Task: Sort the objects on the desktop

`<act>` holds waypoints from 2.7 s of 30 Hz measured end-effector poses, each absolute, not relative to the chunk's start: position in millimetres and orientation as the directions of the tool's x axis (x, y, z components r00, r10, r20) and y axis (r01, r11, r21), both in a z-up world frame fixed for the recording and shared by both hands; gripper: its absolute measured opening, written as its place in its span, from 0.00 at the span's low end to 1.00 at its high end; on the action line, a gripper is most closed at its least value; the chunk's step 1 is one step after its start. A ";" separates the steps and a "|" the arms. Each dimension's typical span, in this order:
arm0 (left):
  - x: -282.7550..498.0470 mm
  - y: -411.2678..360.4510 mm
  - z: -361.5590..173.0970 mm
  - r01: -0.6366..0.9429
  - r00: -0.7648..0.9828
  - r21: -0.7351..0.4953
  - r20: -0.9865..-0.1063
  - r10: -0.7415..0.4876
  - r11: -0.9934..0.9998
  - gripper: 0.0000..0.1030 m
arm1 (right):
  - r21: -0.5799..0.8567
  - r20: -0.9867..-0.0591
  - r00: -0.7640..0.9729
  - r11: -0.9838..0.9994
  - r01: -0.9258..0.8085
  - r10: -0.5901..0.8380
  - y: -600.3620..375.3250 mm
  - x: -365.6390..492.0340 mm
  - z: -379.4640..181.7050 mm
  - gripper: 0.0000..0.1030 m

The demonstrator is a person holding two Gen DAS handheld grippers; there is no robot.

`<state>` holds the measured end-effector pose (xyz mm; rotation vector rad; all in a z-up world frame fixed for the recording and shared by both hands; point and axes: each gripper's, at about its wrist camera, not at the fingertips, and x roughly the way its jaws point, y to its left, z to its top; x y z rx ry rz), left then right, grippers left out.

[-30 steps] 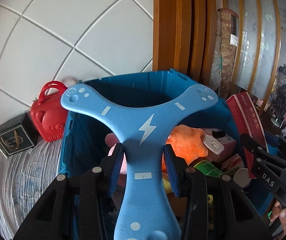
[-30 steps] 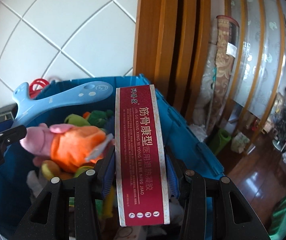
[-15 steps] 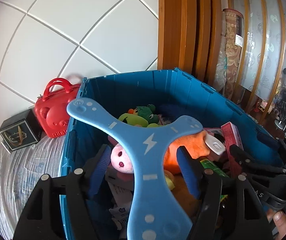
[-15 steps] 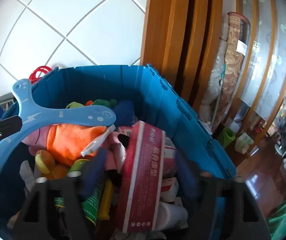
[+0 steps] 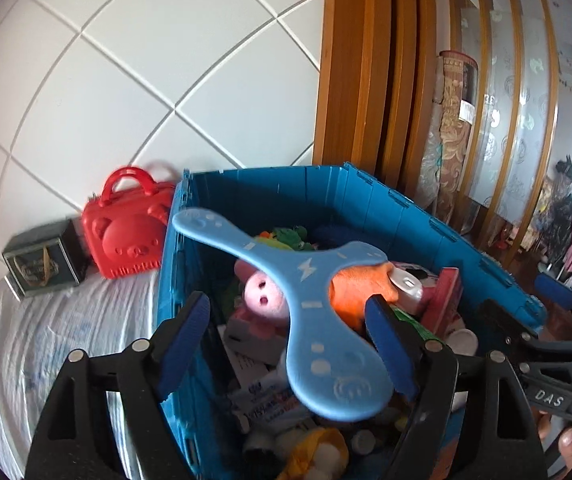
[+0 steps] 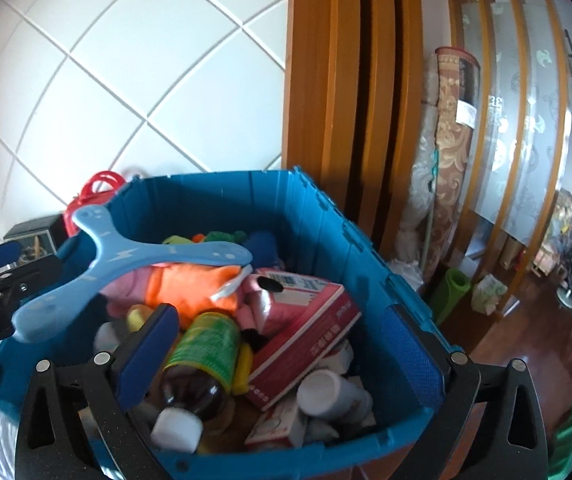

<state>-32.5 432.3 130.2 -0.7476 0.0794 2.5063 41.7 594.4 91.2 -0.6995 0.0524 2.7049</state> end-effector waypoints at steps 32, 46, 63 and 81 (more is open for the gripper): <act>15.9 395.0 129.1 -0.503 -0.739 -0.001 -0.519 0.430 -0.864 0.78 | -0.097 -0.426 -0.822 -0.923 -0.373 0.377 545.7 85.4 97.4 1.00; 21.3 396.5 125.3 -0.509 -0.733 0.013 -0.532 0.425 -0.861 0.78 | -0.084 -0.433 -0.821 -0.924 -0.374 0.372 552.5 85.1 95.4 1.00; 17.5 404.2 123.6 -0.527 -0.722 0.021 -0.538 0.435 -0.850 0.78 | -0.083 -0.446 -0.815 -0.924 -0.374 0.370 559.4 78.5 91.9 1.00; 16.0 411.6 119.9 -0.543 -0.713 0.028 -0.544 0.443 -0.839 0.78 | -0.083 -0.458 -0.808 -0.923 -0.376 0.371 567.3 75.6 86.8 1.00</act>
